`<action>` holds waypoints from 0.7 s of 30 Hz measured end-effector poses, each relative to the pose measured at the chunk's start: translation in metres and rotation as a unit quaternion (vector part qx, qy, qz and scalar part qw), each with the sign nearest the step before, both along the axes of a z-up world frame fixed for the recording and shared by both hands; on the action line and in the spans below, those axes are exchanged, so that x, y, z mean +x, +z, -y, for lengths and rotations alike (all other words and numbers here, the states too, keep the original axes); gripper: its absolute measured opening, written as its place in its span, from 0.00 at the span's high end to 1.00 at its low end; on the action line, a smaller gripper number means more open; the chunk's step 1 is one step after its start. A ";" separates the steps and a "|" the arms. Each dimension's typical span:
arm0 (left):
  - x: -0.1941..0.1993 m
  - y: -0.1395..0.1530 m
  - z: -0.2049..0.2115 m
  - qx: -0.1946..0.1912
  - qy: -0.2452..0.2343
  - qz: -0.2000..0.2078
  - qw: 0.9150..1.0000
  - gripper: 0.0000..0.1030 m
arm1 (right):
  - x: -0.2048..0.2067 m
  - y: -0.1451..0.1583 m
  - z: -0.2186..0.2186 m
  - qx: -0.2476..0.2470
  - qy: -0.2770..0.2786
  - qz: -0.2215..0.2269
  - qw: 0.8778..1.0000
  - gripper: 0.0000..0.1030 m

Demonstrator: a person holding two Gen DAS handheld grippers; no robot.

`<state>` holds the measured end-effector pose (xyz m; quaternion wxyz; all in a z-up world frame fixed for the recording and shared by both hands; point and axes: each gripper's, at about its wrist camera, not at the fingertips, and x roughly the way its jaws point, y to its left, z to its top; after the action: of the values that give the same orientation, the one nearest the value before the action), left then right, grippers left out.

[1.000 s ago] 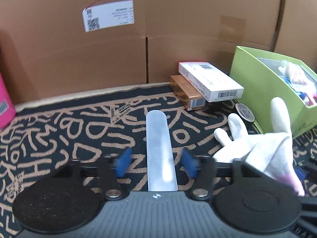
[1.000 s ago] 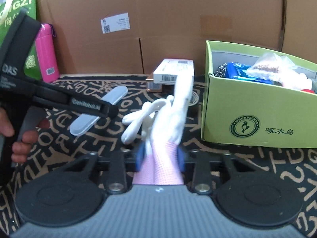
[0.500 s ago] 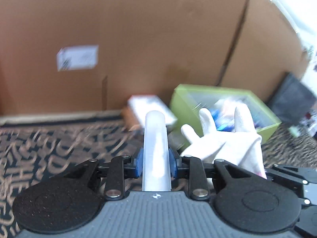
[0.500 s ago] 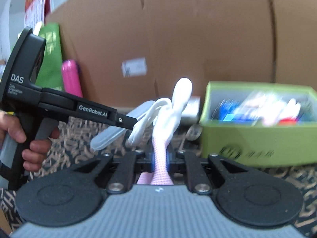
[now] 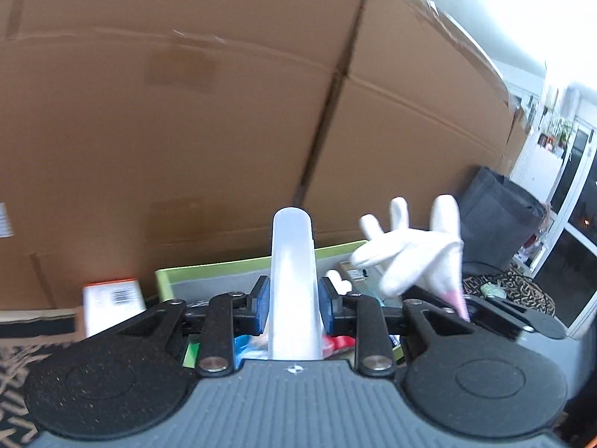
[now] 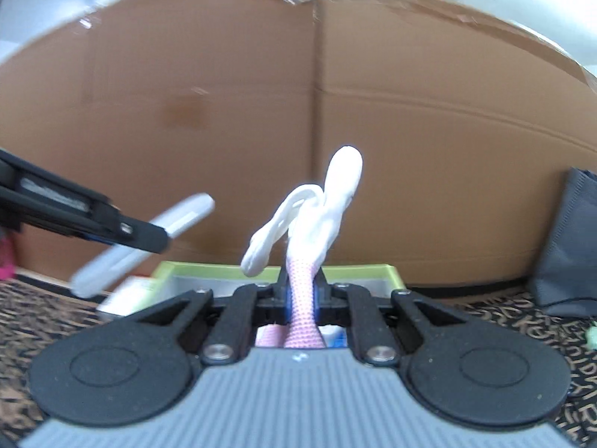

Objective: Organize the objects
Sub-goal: 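Lower the toothbrush case and glove into the shoebox and open both grippers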

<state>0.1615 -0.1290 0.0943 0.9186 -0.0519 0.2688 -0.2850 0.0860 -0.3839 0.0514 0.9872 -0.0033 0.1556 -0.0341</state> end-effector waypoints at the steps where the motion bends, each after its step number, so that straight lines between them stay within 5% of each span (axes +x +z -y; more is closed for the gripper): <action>1: 0.005 -0.003 0.011 0.000 -0.005 -0.009 1.000 0.73 | 0.009 -0.005 0.007 0.002 -0.007 -0.007 1.000 0.91; 7: 0.032 -0.031 0.056 0.019 -0.013 -0.016 1.000 0.72 | 0.055 -0.031 0.020 0.018 0.017 -0.058 0.998 0.90; 8: 0.034 -0.036 0.060 0.027 -0.011 -0.021 0.999 0.63 | 0.060 -0.036 0.019 0.018 0.026 -0.068 0.997 0.89; 10: 0.037 -0.045 0.059 0.032 -0.002 -0.028 0.999 0.37 | 0.066 -0.043 0.017 0.006 0.030 -0.089 0.996 0.76; 11: 0.036 -0.046 0.054 0.024 0.006 -0.022 0.999 0.28 | 0.064 -0.044 0.016 -0.002 0.023 -0.092 0.996 0.57; 12: 0.034 -0.047 0.048 0.014 0.015 -0.016 1.000 0.27 | 0.058 -0.044 0.016 -0.008 0.014 -0.084 0.996 0.40; 13: 0.032 -0.047 0.042 0.005 0.019 -0.013 1.000 0.26 | 0.050 -0.042 0.017 -0.011 0.006 -0.069 0.998 0.38; 16: 0.028 -0.041 0.030 0.003 0.027 -0.003 1.000 0.22 | 0.026 -0.030 0.018 -0.013 -0.011 -0.031 0.999 0.40; 18: 0.026 -0.039 0.024 0.001 0.037 0.006 0.999 0.20 | 0.014 -0.022 0.011 -0.009 -0.013 -0.009 1.000 0.73; 21: 0.023 -0.032 0.019 0.011 0.042 0.011 0.999 0.20 | 0.028 -0.021 0.006 -0.004 0.006 -0.027 1.000 0.85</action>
<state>0.1849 -0.1484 0.0626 0.9331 -0.0504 0.2595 -0.2437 0.1144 -0.3896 0.0308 0.9828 -0.0090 0.1821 -0.0287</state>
